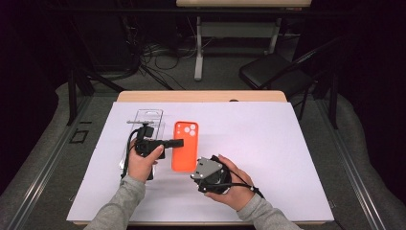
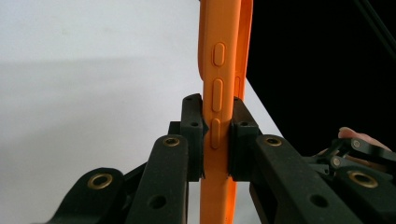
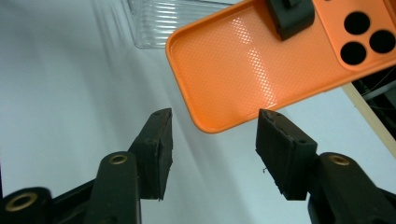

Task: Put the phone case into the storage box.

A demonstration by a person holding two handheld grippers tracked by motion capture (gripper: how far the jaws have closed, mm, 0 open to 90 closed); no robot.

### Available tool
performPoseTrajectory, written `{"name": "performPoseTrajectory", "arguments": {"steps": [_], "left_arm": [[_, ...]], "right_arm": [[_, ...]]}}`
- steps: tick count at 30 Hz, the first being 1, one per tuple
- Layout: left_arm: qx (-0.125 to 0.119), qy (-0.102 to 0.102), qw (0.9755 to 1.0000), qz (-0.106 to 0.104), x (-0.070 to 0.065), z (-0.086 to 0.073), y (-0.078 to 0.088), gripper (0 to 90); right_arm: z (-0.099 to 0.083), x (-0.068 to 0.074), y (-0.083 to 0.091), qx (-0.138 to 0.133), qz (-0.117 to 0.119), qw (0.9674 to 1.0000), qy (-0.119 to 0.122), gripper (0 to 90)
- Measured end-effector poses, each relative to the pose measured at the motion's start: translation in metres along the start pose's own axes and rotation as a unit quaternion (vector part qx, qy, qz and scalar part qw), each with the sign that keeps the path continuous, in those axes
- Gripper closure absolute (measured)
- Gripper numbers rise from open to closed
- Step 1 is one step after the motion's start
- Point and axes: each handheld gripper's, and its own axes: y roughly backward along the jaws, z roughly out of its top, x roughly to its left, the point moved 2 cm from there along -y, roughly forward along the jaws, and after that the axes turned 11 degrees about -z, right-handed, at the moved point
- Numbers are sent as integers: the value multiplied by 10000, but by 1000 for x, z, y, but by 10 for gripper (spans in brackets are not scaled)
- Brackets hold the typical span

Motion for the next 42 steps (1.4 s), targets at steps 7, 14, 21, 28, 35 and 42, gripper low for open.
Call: {"name": "performPoseTrajectory", "arguments": {"steps": [7,14,21,28,35,42], "left_arm": [[-136,-97,9999,16,-2,-1,3,804],[-280,-262,9993,22,-6,-1,8,804],[-424,-412,9983,9,-8,0,14,804],[-422,-495,9979,4,-9,-1,13,804],[-466,-605,9971,-29,-14,-3,15,804],[-431,-663,9969,-50,-16,-4,15,804]], "right_arm": [[-1,-13,0,-44,18,9986,-523,401],[-2,-32,-1,12,-22,9947,-1027,363],[1,-53,-1,12,-120,9901,-1399,342],[3,-67,-1,-28,-142,9823,-1865,314],[-7,-67,0,-221,-220,9742,-2234,289],[-11,-67,2,-351,-233,9710,-2352,279]]}}
